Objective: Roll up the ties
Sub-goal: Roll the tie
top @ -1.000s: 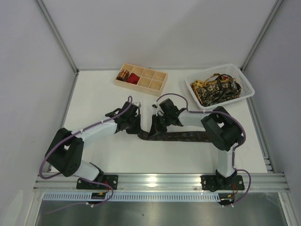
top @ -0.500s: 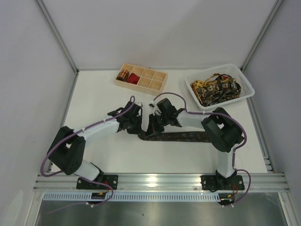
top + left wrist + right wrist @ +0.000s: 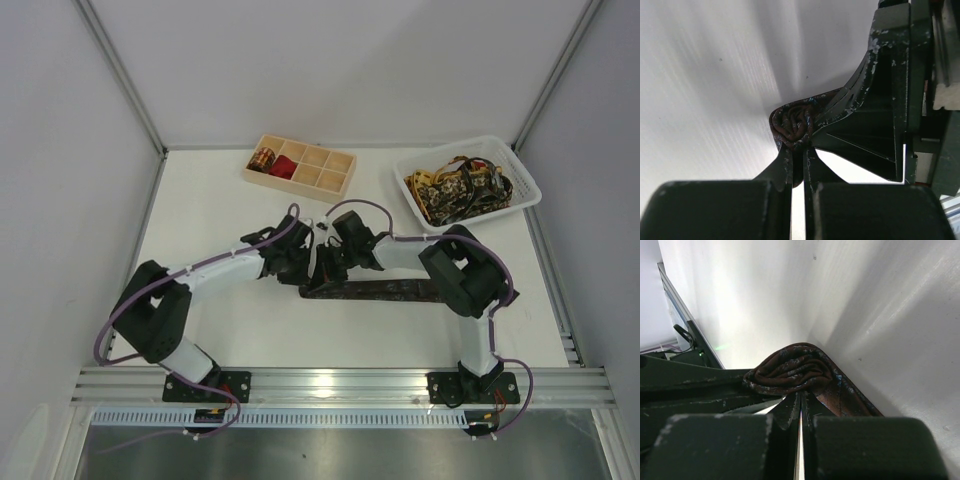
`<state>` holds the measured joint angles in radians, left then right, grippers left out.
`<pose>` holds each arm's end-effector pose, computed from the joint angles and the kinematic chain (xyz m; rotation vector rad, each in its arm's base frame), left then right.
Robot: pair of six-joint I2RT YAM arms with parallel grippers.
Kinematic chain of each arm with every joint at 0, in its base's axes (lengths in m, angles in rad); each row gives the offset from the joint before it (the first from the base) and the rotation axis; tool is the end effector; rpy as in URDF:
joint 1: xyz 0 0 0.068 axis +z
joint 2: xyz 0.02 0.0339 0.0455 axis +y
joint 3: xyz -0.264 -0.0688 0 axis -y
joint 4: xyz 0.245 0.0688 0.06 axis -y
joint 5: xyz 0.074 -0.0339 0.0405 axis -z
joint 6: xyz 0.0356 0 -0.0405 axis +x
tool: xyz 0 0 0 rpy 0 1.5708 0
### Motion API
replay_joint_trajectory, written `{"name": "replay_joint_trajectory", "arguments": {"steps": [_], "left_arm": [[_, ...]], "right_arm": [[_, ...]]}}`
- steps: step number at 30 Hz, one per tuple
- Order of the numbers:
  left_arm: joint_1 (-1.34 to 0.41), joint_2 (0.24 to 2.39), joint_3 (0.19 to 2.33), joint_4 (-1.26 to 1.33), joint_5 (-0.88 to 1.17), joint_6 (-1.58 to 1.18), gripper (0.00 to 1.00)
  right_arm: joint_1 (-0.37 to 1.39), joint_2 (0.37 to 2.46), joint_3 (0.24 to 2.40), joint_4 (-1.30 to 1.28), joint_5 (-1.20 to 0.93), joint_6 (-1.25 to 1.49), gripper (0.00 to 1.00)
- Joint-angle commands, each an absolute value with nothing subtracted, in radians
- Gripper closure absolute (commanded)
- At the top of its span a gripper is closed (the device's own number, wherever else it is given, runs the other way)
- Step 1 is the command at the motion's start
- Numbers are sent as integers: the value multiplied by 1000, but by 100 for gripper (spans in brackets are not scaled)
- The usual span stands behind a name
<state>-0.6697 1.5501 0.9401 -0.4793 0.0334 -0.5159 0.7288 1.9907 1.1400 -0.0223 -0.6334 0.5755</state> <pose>0.2348 -0.1874 0.1891 0.2210 2.7221 -0.4124 0.2846 0.2823 0.1313 -0.5219 2.6379 1.2850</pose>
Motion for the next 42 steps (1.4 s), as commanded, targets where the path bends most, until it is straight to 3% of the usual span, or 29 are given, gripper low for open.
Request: {"name": "replay_joint_trajectory", "arguments": {"steps": [1, 42], "left_arm": [[-718, 1583, 991, -428, 106, -554, 100], [-741, 1575, 1043, -555, -34, -508, 100]], "right_arm": [[730, 2013, 1167, 34, -620, 571, 100], [658, 1931, 1085, -48, -592, 522, 100]]}}
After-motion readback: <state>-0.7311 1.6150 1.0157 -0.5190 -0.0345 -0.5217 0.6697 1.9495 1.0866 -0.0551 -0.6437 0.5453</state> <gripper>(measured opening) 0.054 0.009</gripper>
